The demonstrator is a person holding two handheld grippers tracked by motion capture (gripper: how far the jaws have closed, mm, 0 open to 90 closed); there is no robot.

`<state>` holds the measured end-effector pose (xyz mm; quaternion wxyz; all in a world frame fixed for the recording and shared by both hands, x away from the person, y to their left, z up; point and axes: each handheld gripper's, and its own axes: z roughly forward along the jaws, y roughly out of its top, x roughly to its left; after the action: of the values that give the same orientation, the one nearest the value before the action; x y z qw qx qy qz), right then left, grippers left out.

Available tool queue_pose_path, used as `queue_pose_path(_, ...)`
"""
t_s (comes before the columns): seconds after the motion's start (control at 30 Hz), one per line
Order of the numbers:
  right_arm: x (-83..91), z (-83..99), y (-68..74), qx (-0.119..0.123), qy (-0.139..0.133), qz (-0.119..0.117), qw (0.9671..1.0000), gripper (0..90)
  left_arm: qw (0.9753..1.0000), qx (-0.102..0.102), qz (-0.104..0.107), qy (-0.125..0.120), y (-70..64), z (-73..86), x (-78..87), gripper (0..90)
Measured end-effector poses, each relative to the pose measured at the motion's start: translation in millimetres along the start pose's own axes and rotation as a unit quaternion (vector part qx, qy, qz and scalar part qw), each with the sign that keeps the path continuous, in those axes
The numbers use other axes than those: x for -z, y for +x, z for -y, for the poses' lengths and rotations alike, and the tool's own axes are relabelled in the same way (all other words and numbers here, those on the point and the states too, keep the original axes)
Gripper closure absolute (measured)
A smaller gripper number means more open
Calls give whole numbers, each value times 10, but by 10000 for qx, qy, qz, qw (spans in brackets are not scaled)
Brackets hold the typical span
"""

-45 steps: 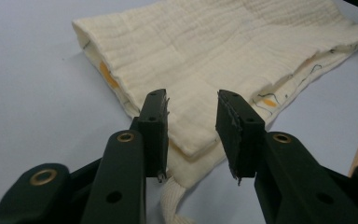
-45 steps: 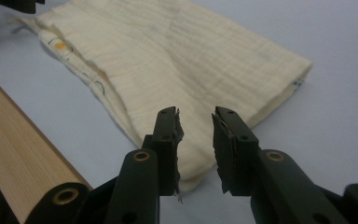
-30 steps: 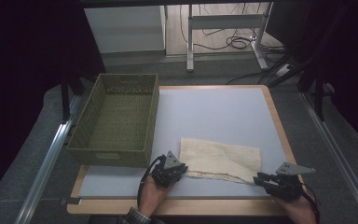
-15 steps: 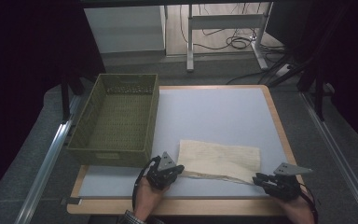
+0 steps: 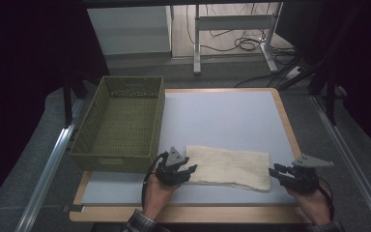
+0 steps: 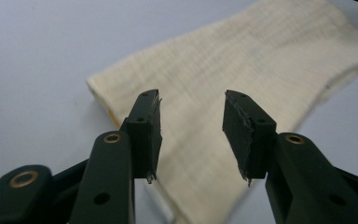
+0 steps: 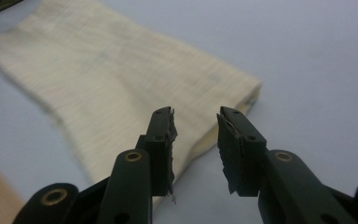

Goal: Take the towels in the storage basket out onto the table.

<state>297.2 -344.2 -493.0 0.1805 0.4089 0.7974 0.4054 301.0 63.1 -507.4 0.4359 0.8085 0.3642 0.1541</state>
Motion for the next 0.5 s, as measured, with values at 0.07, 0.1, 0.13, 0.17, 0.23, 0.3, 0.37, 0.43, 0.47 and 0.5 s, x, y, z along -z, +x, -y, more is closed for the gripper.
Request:
queue_pose_path(0.07, -76, -93, -82, -47, -38, 116, 9999, 655, 9999, -28, -152, 43, 12, -87, -96, 559)
queue_pose_path(0.1, -105, -120, -110, -67, -53, 133, 9999, 652, 9997, -38, -237, 77, 27, -127, -145, 556)
queue_pose_path(0.13, -144, -155, -143, -93, -57, 178, 9998, 652, 9994, -24, -332, 117, 55, -170, -196, 554)
queue_pose_path(0.17, -196, -189, -178, -124, -50, 209, 9997, 649, 9991, -5, -389, 136, 77, -192, -224, 553)
queue_pose_path(0.23, -272, -221, -217, -135, 23, 245, 9996, 641, 9984, 94, -520, 183, 144, -239, -298, 553)
queue_pose_path(0.3, -347, -235, -249, -87, 84, 327, 9994, 638, 9972, 226, -670, 232, 232, -257, -377, 550)
queue_pose_path(0.37, -399, -233, -277, -98, 114, 358, 9992, 637, 9960, 326, -785, 290, 306, -249, -443, 549)
queue_pose_path(0.43, -439, -223, -304, -113, 130, 390, 9991, 637, 9949, 378, -872, 338, 365, -235, -499, 549)
queue_pose_path(0.47, -454, -215, -316, -120, 144, 403, 9990, 637, 9943, 390, -915, 373, 396, -226, -526, 549)
queue_pose_path(0.5, -470, -206, -330, -135, 161, 418, 9989, 638, 9939, 400, -954, 374, 418, -217, -549, 544)
